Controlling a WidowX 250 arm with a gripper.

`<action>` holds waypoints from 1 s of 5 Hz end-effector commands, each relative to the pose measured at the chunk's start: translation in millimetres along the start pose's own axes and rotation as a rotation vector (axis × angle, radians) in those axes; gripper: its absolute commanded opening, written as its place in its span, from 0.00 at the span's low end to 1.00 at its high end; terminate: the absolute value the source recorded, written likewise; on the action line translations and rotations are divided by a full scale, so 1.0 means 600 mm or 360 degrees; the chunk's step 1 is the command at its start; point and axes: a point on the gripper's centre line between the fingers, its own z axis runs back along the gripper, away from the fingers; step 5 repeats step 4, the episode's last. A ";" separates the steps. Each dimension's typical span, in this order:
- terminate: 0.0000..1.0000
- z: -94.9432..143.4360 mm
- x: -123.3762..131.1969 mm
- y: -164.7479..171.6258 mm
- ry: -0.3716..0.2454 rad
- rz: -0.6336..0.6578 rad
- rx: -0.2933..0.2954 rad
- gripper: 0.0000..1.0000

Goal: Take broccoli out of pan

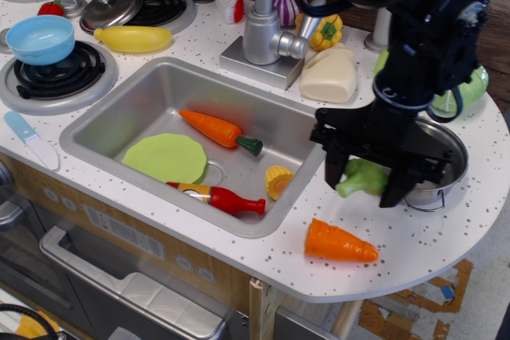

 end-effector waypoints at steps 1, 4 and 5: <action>0.00 -0.005 0.011 -0.013 -0.0085 0.0014 -0.0018 1.00; 1.00 -0.005 0.011 -0.013 -0.0085 0.0014 -0.0018 1.00; 1.00 -0.005 0.011 -0.013 -0.0085 0.0014 -0.0018 1.00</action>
